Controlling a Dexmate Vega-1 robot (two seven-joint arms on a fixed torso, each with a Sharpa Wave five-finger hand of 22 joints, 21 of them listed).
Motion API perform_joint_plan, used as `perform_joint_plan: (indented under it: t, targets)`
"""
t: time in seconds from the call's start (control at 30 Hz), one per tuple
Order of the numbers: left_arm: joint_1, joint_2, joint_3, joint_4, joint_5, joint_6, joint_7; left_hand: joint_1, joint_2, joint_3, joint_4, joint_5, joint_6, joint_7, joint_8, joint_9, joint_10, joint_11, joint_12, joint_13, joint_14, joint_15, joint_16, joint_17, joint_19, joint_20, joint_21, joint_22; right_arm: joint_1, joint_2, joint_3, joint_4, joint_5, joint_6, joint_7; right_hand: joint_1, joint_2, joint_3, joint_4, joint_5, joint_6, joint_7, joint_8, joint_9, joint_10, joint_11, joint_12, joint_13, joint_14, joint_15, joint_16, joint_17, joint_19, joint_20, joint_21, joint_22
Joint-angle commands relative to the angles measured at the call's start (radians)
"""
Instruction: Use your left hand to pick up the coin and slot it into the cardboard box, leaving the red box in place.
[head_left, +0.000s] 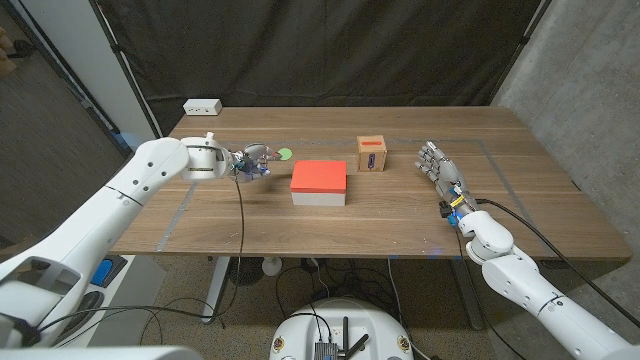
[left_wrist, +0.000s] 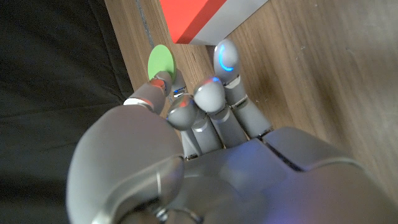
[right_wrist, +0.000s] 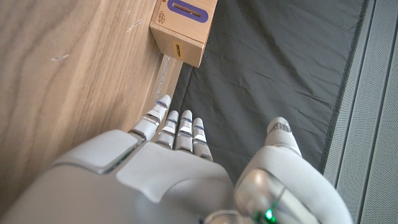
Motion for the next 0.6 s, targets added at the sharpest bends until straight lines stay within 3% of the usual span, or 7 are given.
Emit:
perform_joint_plan:
  t: [0.03, 0.33, 0.6]
  targets:
    - [0.078, 0.052, 0.018, -0.104, 0.162, -0.148, -0.019, 0.01, 0.003, 0.01, -0.002, 0.0, -0.007, 0.004, -0.008, 0.002, -0.007, -0.002, -0.002, 0.008, -0.006, -0.001, 0.004, 0.006, -0.01, -0.059, 0.011, -0.004, -0.022, 0.002, 0.005, -0.044, -0.035, 0.009, -0.046, 0.004, -0.003, 0.003, 0.006, 0.001, 0.006, 0.004, -0.002, 0.002, 0.01, 0.002, 0.001, 0.001, 0.003, 0.003, 0.006, 0.001, 0.009, 0.001, 0.003, 0.001]
    - [0.098, 0.051, 0.032, -0.14, 0.253, -0.186, -0.006, 0.008, 0.001, 0.013, -0.001, -0.001, -0.007, 0.003, -0.015, 0.002, -0.004, -0.001, -0.008, 0.01, -0.009, -0.001, -0.001, 0.006, -0.015, -0.059, 0.026, -0.017, -0.051, 0.002, 0.012, -0.072, -0.046, 0.012, -0.072, 0.004, -0.003, 0.003, 0.007, 0.001, 0.006, 0.003, -0.003, 0.002, 0.011, 0.003, 0.0, 0.001, 0.004, 0.002, 0.006, 0.0, 0.01, 0.001, 0.003, 0.001]
    - [0.102, 0.055, 0.092, -0.205, 0.467, -0.267, 0.026, 0.003, 0.0, 0.015, 0.001, -0.001, -0.005, -0.001, -0.019, 0.001, 0.0, -0.004, -0.011, 0.012, -0.006, -0.001, 0.005, 0.02, -0.022, -0.059, 0.037, -0.026, -0.067, 0.013, 0.016, -0.067, -0.036, 0.025, -0.073, 0.005, -0.003, 0.003, 0.007, 0.001, 0.006, 0.005, -0.003, 0.002, 0.012, 0.002, 0.0, 0.002, 0.005, 0.003, 0.006, 0.0, 0.011, 0.001, 0.003, 0.001]
